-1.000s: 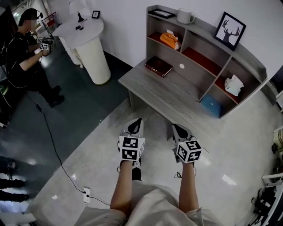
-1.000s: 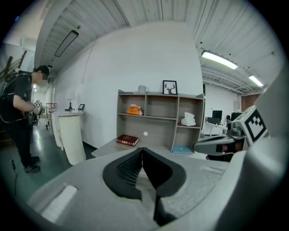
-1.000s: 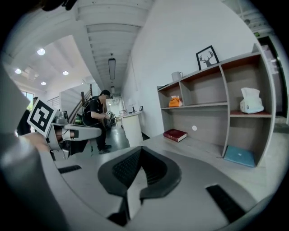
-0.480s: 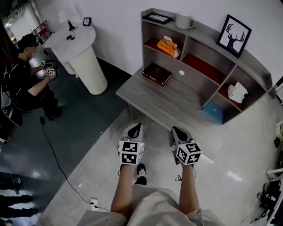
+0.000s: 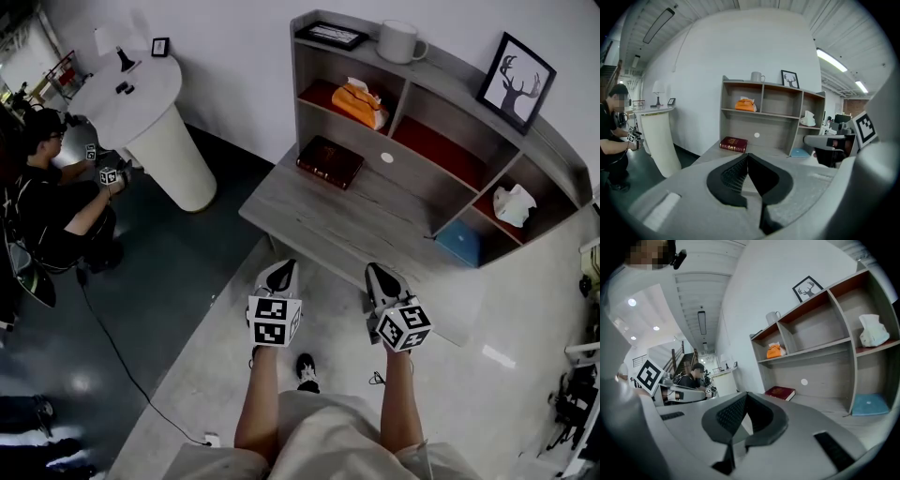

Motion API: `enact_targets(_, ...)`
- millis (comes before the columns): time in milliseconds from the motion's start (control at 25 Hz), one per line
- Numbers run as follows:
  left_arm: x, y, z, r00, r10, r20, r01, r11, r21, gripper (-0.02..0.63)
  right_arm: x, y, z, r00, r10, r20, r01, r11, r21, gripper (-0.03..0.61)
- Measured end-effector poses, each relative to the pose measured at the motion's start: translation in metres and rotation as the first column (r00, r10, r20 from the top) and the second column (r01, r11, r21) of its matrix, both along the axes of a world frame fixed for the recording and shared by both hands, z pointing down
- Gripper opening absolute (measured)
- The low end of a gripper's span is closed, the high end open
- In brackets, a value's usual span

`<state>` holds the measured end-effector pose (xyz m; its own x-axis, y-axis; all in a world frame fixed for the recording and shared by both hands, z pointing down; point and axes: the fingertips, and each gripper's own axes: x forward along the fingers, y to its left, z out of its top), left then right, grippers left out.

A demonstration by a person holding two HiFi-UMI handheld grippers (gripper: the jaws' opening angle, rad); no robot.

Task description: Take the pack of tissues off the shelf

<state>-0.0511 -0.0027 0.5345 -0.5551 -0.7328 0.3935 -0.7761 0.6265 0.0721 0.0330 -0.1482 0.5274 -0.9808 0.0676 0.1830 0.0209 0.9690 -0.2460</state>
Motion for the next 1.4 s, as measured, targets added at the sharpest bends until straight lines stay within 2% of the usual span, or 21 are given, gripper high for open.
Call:
enact_targets(320, -0.059, 0.011, 0.010, 0.999, -0.013, -0.039, 0.015, 0.999, 0.034, 0.011, -0.035, 0.004, 0.000, 0.999, 0.050, 0.004, -0.050, 0.998, 0.033, 0.015)
enact_targets(560, -0.071, 0.014, 0.022, 0.997, -0.016, -0.079, 0.019, 0.999, 0.037, 0.011, -0.032, -0.015, -0.004, 0.990, 0.137, 0.012, -0.138, 0.990, 0.024, 0.015)
enact_targets(1000, -0.089, 0.001, 0.003, 0.998, 0.000, -0.066, 0.003, 0.999, 0.040, 0.011, -0.059, -0.017, -0.021, 0.993, 0.117, 0.022, -0.117, 0.993, 0.019, 0.015)
enact_targets(1400, -0.105, -0.033, -0.007, 0.999, 0.041, -0.029, -0.040, 0.999, 0.034, 0.011, -0.093, -0.038, -0.025, 0.993, 0.109, 0.033, -0.109, 0.994, 0.007, 0.015)
